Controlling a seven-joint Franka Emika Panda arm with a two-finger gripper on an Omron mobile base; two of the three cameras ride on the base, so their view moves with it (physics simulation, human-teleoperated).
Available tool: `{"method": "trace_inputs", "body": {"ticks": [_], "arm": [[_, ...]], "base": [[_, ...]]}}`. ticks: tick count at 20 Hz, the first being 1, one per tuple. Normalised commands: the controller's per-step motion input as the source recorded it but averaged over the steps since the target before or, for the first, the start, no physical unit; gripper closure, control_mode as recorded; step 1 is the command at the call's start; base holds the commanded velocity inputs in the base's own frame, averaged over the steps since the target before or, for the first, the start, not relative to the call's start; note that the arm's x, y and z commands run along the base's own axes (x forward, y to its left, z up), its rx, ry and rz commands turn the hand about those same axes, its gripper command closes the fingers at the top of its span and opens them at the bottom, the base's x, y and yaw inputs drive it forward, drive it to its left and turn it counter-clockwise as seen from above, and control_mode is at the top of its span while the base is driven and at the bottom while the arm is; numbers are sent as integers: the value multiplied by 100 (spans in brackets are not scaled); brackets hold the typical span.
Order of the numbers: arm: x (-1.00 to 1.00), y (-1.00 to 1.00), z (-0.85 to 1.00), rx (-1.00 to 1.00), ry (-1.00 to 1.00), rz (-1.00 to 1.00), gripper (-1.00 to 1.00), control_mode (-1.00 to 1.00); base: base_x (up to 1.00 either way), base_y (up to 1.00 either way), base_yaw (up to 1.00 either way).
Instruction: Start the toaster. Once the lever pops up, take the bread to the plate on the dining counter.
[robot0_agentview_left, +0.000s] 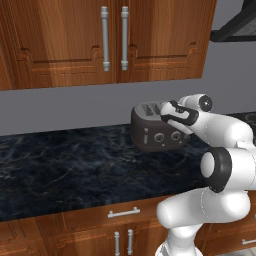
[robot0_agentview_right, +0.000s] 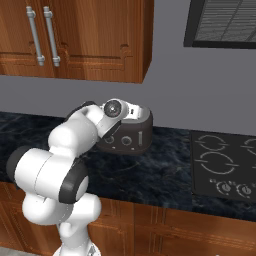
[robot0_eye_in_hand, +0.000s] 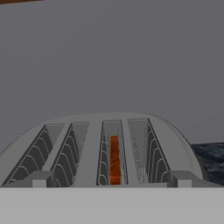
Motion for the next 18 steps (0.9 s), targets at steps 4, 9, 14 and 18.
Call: {"method": "trace_inputs", "body": {"ticks": [4, 9, 14, 18], "arm": [[0, 0, 0, 0, 0, 0, -100, -100], [0, 0, 0, 0, 0, 0, -100, -100], [0, 0, 0, 0, 0, 0, -100, -100], [0, 0, 0, 0, 0, 0, -100, -100]], "base": [[0, 0, 0], [0, 0, 0], [0, 0, 0], [0, 0, 0]]}}
